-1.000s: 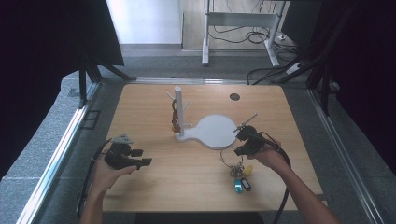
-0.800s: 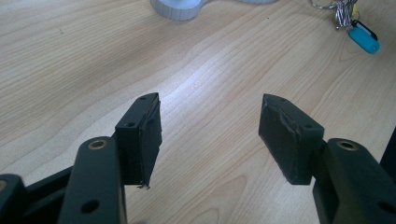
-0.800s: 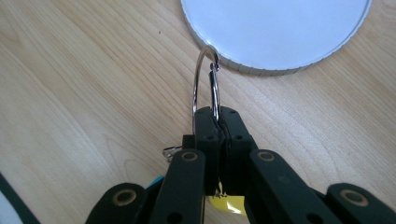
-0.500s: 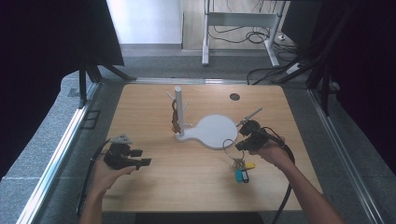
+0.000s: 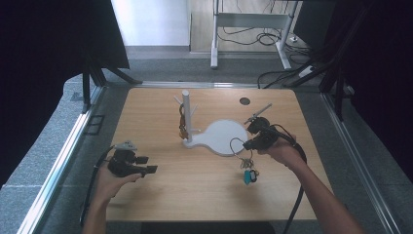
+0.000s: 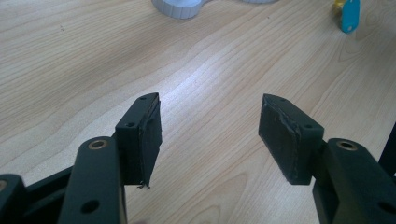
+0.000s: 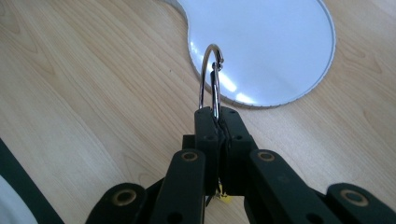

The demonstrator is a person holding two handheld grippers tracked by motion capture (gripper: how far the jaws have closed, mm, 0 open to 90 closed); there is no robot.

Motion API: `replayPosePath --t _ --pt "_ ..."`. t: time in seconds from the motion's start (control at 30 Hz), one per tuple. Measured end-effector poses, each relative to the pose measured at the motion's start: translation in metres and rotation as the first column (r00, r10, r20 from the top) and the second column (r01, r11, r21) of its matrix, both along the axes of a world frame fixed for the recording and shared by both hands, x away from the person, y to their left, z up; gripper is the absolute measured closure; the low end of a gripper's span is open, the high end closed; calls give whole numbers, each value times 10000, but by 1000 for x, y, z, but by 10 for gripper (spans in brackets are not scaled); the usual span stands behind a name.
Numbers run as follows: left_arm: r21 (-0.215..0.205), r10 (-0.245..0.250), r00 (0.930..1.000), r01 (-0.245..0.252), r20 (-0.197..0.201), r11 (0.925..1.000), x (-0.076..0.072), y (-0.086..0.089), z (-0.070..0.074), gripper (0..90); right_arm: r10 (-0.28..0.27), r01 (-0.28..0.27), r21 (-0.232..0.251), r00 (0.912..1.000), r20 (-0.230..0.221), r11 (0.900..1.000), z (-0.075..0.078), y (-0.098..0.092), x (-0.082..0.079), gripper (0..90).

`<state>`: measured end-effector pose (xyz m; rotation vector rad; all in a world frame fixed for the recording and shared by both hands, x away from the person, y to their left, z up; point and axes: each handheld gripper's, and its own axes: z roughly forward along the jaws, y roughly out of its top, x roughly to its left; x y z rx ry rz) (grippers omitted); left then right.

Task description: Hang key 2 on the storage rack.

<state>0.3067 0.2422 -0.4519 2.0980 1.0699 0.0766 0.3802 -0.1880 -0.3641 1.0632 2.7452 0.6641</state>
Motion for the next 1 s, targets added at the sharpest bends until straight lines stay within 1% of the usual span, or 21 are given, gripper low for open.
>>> replayPosePath --t 0.3,0.33,0.43,0.6,0.77,1.0 --pt "-59 6 10000 -6 -60 10000 1 0 -1 402 101 -100 -59 9999 86 9999 12 8 5 877" --pt "-62 15 10000 -15 -49 10000 0 1 -1 402 87 -87 23 9999 91 10000 15 9 7 876" --pt "-27 -15 10000 15 -50 10000 1 1 -1 402 101 -102 108 9998 179 9999 19 9 9 877" --pt "-31 -2 10000 2 -52 10000 1 1 -1 402 2 -6 170 9997 231 9999 23 10 11 876" --pt "30 -39 10000 39 -92 10000 1 1 -2 402 16 -23 235 9996 292 9997 28 10 13 876" --pt "11 -30 9999 30 -125 10000 1 2 -3 402 11 -27 390 9991 412 9992 36 14 18 877"
